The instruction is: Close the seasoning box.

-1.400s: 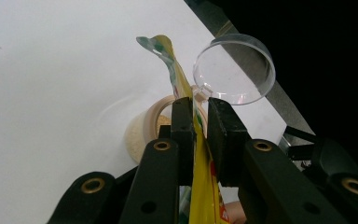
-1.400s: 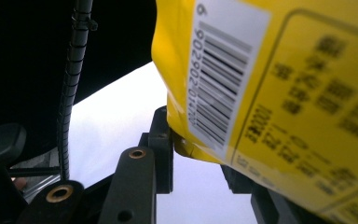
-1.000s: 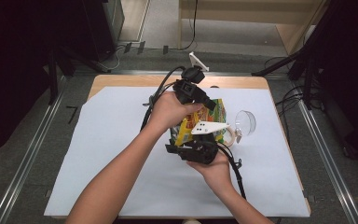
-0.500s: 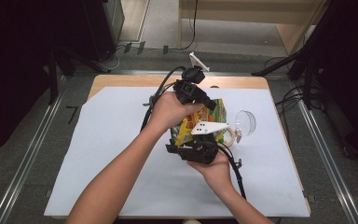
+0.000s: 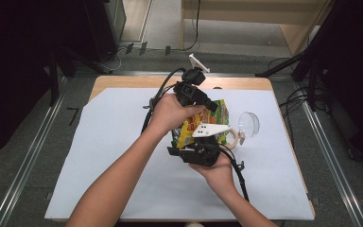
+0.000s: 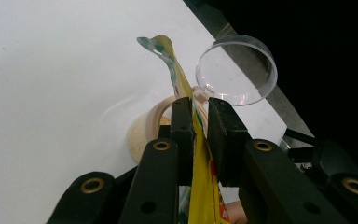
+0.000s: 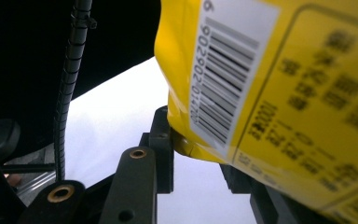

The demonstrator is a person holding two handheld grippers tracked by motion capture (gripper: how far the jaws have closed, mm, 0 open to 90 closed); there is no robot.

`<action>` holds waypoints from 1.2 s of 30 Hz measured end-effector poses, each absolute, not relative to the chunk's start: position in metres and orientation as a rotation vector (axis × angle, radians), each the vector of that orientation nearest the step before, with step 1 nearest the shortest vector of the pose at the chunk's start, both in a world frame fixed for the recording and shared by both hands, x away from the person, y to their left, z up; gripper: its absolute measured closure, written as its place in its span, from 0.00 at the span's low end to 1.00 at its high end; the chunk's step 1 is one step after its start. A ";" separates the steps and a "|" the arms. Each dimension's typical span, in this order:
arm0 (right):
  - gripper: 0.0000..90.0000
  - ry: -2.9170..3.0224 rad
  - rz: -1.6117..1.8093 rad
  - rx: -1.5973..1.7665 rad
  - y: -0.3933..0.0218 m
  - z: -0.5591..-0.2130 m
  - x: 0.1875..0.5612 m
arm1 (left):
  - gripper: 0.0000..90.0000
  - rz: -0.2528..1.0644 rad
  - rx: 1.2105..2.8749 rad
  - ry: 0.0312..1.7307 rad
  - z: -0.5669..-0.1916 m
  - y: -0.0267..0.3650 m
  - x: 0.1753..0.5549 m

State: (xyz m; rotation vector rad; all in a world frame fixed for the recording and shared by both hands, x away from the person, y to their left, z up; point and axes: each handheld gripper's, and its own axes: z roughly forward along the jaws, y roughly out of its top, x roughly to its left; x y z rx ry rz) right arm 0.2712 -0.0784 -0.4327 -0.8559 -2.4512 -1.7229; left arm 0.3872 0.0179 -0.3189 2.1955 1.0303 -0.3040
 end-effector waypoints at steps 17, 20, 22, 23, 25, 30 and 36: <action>0.78 -2.438 -1.722 -0.862 -0.079 -0.431 0.271 | 0.91 -0.304 2.204 1.031 -0.318 0.017 0.389; 0.78 -2.442 -1.722 -0.859 -0.079 -0.431 0.271 | 0.91 -0.303 2.203 1.029 -0.318 0.017 0.388; 0.78 -2.444 -1.722 -0.859 -0.079 -0.432 0.271 | 0.91 -0.301 2.206 1.027 -0.318 0.017 0.388; 0.78 -2.445 -1.722 -0.859 -0.079 -0.432 0.271 | 0.91 -0.302 2.200 1.029 -0.318 0.017 0.388; 0.78 -2.447 -1.723 -0.856 -0.078 -0.433 0.271 | 0.91 -0.301 2.199 1.029 -0.319 0.017 0.387; 0.78 -2.444 -1.728 -0.854 -0.078 -0.432 0.270 | 0.91 -0.294 2.201 1.025 -0.317 0.017 0.386; 0.78 -2.438 -1.726 -0.852 -0.078 -0.431 0.270 | 0.91 -0.310 2.199 1.032 -0.318 0.018 0.388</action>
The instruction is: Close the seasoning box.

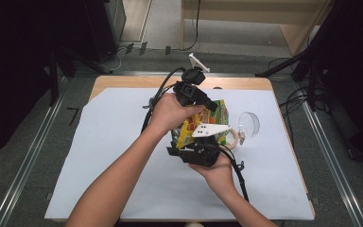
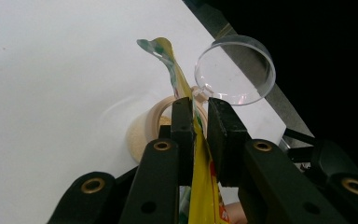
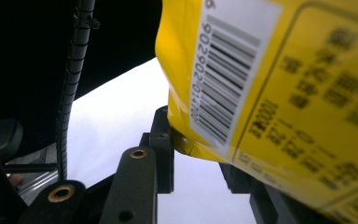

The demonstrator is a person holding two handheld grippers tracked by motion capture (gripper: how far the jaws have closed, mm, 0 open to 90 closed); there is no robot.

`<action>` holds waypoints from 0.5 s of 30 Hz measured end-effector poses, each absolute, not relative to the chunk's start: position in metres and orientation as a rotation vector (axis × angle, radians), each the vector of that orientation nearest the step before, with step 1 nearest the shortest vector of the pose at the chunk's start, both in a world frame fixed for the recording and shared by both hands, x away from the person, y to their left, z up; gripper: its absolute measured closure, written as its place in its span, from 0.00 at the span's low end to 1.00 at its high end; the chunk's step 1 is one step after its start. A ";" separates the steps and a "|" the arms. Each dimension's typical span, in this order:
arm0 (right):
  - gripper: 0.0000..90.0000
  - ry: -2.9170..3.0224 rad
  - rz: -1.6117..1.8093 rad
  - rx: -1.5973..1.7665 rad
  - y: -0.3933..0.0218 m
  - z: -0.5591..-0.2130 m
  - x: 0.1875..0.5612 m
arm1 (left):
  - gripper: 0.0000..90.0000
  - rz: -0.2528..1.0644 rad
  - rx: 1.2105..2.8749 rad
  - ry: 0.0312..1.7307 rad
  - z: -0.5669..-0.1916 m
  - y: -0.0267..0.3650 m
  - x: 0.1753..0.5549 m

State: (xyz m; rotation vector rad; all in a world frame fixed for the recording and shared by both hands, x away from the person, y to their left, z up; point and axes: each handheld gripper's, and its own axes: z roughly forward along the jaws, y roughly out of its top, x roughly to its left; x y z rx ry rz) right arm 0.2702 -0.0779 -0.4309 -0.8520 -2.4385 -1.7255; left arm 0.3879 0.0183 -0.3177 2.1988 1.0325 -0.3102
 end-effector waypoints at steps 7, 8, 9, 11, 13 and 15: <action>0.79 -2.436 -1.725 -0.852 -0.078 -0.431 0.270 | 0.91 -0.312 2.202 1.031 -0.318 0.018 0.389; 0.79 -2.436 -1.725 -0.852 -0.078 -0.431 0.270 | 0.91 -0.312 2.203 1.030 -0.318 0.018 0.388; 0.79 -2.435 -1.723 -0.853 -0.078 -0.431 0.270 | 0.91 -0.313 2.203 1.030 -0.318 0.018 0.388; 0.79 -2.435 -1.723 -0.851 -0.078 -0.431 0.270 | 0.91 -0.309 2.201 1.029 -0.318 0.018 0.387; 0.79 -2.439 -1.724 -0.848 -0.078 -0.432 0.269 | 0.91 -0.307 2.206 1.021 -0.318 0.018 0.386; 0.79 -2.442 -1.722 -0.844 -0.078 -0.433 0.269 | 0.91 -0.309 2.201 1.022 -0.318 0.019 0.385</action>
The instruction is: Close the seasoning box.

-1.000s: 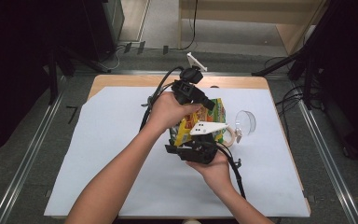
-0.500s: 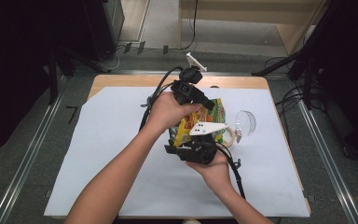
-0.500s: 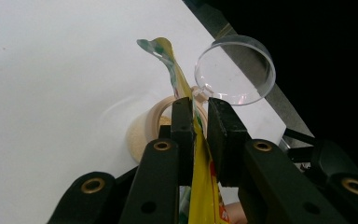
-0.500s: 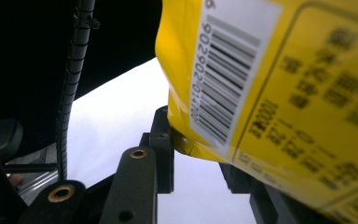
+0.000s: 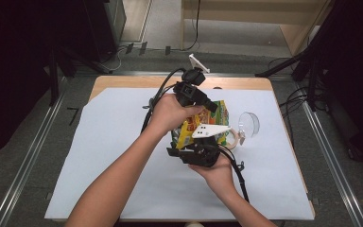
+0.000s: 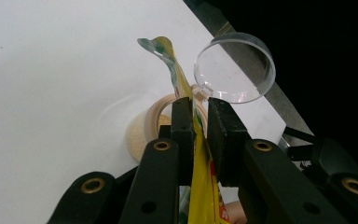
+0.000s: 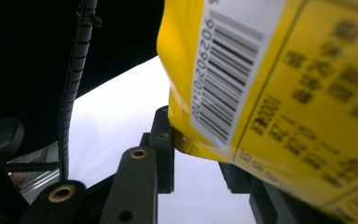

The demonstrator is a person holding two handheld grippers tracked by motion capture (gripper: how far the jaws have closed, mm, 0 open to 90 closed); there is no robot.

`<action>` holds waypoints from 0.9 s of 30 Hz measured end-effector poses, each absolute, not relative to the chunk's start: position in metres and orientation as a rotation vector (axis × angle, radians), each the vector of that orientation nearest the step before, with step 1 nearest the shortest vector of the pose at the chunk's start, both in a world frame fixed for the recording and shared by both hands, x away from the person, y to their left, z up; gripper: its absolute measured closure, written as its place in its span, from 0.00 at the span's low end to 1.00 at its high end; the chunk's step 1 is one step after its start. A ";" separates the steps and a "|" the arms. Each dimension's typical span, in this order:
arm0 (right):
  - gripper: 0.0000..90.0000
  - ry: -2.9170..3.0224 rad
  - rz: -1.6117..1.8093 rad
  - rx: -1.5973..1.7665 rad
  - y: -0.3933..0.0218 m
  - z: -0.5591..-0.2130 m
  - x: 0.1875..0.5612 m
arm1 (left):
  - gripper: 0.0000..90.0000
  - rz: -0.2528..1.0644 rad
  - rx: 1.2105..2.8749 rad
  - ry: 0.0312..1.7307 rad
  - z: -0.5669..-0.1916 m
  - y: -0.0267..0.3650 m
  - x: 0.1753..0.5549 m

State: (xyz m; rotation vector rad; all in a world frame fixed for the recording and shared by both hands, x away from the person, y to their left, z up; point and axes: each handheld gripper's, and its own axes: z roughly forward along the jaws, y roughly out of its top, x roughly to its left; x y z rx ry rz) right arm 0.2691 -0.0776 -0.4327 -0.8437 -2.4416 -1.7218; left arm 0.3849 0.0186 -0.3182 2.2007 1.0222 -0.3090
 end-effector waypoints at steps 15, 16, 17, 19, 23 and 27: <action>0.74 -2.487 -1.696 -0.813 -0.073 -0.442 0.264 | 0.92 -0.386 2.146 0.990 -0.327 0.036 0.377; 0.73 -2.491 -1.691 -0.816 -0.072 -0.443 0.263 | 0.93 -0.389 2.146 0.987 -0.328 0.038 0.376; 0.72 -2.499 -1.682 -0.814 -0.072 -0.445 0.262 | 0.93 -0.397 2.136 0.981 -0.330 0.040 0.375; 0.71 -2.521 -1.662 -0.811 -0.071 -0.447 0.262 | 0.94 -0.403 2.131 0.973 -0.332 0.043 0.374; 0.71 -2.547 -1.627 -0.814 -0.069 -0.453 0.261 | 0.94 -0.398 2.118 0.955 -0.336 0.050 0.369; 0.69 -2.561 -1.613 -0.810 -0.068 -0.457 0.259 | 0.95 -0.411 2.089 0.944 -0.341 0.057 0.365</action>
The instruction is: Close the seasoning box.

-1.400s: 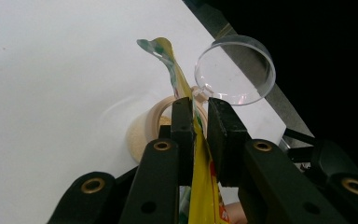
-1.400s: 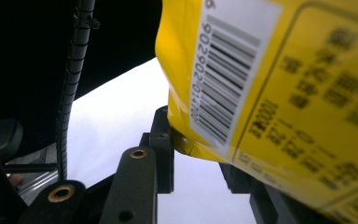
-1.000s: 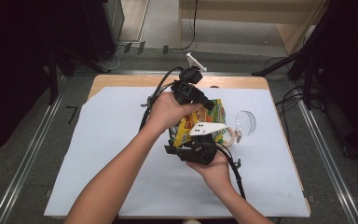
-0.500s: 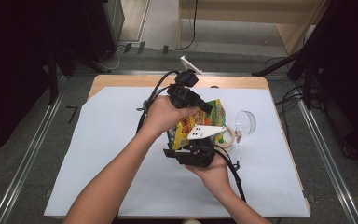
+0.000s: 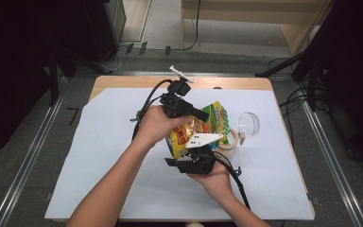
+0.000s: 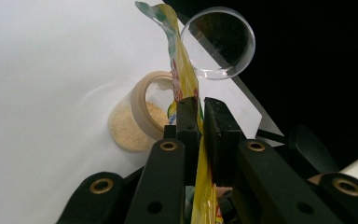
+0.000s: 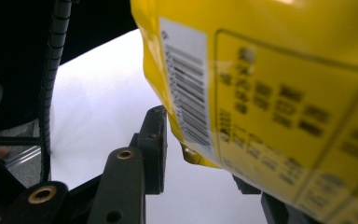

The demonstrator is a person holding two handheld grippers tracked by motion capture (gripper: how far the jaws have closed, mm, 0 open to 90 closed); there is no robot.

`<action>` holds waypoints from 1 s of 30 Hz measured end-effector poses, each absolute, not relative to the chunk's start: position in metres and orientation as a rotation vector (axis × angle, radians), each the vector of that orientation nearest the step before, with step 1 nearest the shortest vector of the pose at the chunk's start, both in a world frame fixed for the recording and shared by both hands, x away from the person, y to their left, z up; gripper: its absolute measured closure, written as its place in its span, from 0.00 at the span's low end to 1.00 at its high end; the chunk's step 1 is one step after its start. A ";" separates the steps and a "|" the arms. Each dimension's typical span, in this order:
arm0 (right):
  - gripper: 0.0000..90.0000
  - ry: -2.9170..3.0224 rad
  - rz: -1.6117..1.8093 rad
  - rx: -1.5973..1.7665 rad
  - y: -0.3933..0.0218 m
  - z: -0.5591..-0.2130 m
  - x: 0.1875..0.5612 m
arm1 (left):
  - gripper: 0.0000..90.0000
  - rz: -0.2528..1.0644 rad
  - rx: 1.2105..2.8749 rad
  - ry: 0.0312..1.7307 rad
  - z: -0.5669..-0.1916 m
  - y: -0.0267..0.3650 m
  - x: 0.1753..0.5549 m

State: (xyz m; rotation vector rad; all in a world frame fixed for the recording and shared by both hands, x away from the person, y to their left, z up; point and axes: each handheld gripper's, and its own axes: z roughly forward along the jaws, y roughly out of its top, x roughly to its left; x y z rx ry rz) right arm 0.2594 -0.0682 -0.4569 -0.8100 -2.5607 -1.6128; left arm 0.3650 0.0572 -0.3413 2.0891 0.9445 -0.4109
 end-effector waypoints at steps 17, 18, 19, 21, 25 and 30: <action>0.61 -2.599 -1.579 -0.813 -0.069 -0.474 0.255 | 0.99 -0.450 2.020 0.888 -0.356 0.079 0.353; 0.60 -2.599 -1.589 -0.817 -0.069 -0.475 0.254 | 0.99 -0.454 2.012 0.888 -0.356 0.080 0.352; 0.60 -2.594 -1.591 -0.819 -0.070 -0.476 0.254 | 0.99 -0.456 2.005 0.882 -0.356 0.082 0.351; 0.60 -2.586 -1.607 -0.828 -0.072 -0.477 0.254 | 0.99 -0.456 1.995 0.874 -0.358 0.086 0.348; 0.58 -2.593 -1.630 -0.842 -0.077 -0.480 0.254 | 0.99 -0.453 1.983 0.880 -0.362 0.090 0.346; 0.57 -2.628 -1.617 -0.852 -0.077 -0.484 0.253 | 0.99 -0.430 2.007 0.869 -0.364 0.091 0.345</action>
